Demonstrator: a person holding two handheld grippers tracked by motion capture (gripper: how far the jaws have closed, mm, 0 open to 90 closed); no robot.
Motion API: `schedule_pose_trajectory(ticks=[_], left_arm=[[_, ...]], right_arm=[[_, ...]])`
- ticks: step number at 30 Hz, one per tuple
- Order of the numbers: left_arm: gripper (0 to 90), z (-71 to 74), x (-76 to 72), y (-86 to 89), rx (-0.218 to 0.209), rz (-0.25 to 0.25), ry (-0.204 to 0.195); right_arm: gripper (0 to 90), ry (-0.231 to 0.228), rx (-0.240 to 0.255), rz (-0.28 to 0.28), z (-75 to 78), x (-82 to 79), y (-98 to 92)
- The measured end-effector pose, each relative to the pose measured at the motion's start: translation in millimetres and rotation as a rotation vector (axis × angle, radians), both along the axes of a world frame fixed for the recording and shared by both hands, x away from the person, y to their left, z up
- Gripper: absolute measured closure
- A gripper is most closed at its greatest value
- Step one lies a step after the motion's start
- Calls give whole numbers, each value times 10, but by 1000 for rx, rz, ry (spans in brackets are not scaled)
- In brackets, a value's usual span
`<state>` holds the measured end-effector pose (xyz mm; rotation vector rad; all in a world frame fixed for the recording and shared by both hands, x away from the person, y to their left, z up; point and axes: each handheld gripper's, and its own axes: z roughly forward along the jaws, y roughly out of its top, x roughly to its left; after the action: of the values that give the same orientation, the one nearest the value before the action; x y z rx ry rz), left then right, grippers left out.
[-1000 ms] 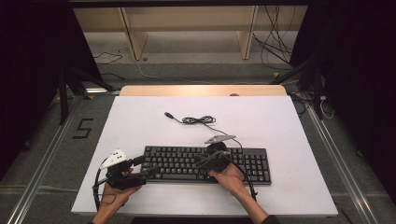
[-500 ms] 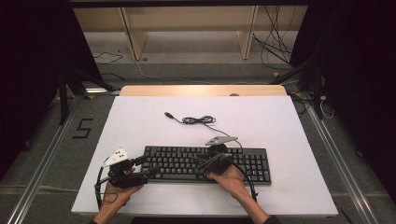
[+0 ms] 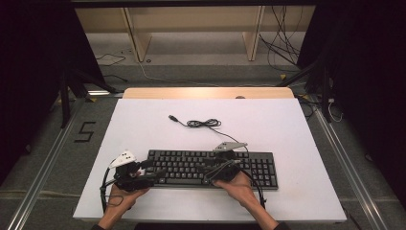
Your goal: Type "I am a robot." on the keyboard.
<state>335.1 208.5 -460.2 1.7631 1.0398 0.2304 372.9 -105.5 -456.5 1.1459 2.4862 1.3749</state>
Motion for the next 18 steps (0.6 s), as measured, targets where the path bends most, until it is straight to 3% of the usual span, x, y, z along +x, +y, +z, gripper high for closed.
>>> schedule_pose_trajectory(ticks=[12, 18], left_arm=[[284, 37, 138, -107, 27, 8, 19], [371, 29, 224, -168, 47, 6, 36]], right_arm=[[457, 1, 17, 11, 16, -93, -59], [434, -12, 27, 9, 34, -137, -96]])
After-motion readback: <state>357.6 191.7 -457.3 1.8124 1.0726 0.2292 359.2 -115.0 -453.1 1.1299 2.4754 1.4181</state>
